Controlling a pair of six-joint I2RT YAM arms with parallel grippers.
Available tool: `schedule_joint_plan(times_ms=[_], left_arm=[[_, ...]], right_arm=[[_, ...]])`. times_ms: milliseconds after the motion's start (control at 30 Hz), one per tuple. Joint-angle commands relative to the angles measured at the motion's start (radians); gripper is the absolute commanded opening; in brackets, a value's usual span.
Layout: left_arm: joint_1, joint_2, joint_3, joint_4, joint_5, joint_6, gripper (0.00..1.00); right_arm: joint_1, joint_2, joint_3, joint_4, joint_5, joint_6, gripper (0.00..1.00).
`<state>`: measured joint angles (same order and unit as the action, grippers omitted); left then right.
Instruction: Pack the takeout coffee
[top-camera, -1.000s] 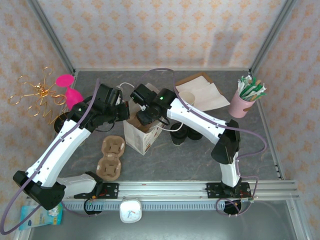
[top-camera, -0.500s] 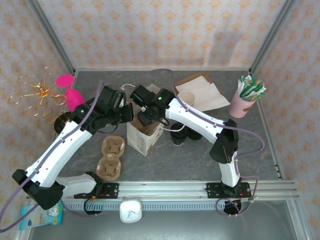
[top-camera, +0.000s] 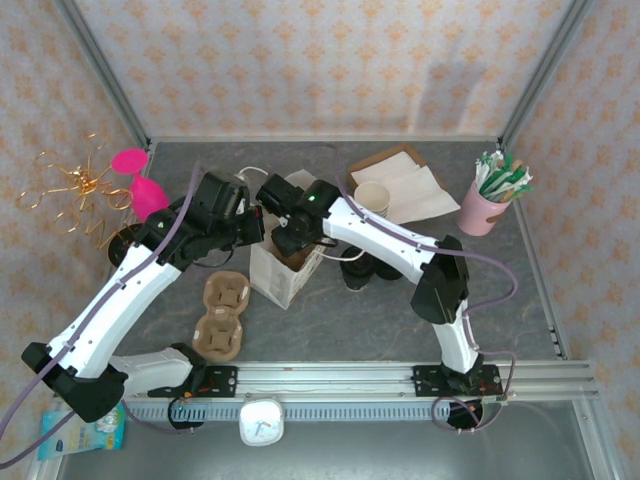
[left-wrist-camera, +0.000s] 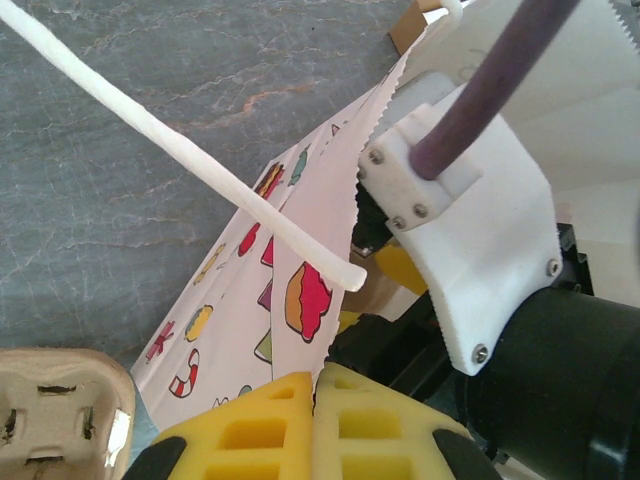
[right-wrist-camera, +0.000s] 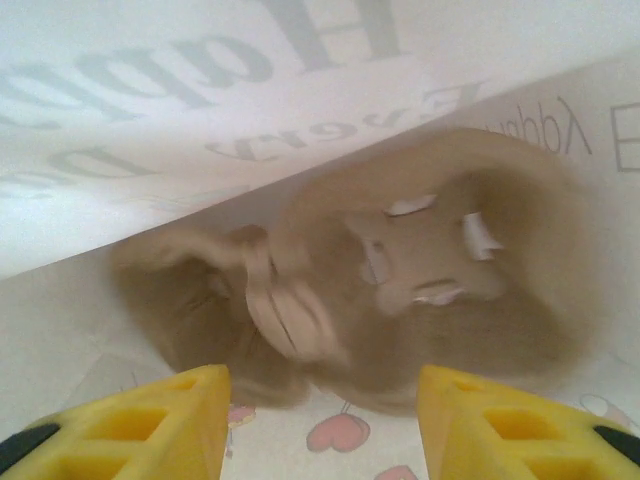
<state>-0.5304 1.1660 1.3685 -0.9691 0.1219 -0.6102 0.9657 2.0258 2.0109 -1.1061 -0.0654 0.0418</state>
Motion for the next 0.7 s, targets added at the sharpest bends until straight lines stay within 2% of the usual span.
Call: schedule_joint_plan(times_ms=[0, 167, 333, 667], left_arm=[[-0.006, -0.021, -0.015, 0.015, -0.006, -0.014, 0.00], [-0.006, -0.026, -0.021, 0.020, -0.004, -0.014, 0.00], [-0.006, -0.025, -0.023, 0.018, -0.005, -0.014, 0.00], [-0.003, -0.031, -0.028, -0.010, -0.035, -0.022, 0.00]], right_arm=[[-0.002, 0.021, 0.005, 0.012, 0.007, -0.019, 0.54], [-0.002, 0.009, 0.005, 0.025, 0.001, -0.016, 0.64], [-0.006, -0.004, 0.030, 0.015, 0.006, -0.010, 0.68], [-0.012, -0.064, 0.082, 0.023, -0.002, 0.001, 0.84]])
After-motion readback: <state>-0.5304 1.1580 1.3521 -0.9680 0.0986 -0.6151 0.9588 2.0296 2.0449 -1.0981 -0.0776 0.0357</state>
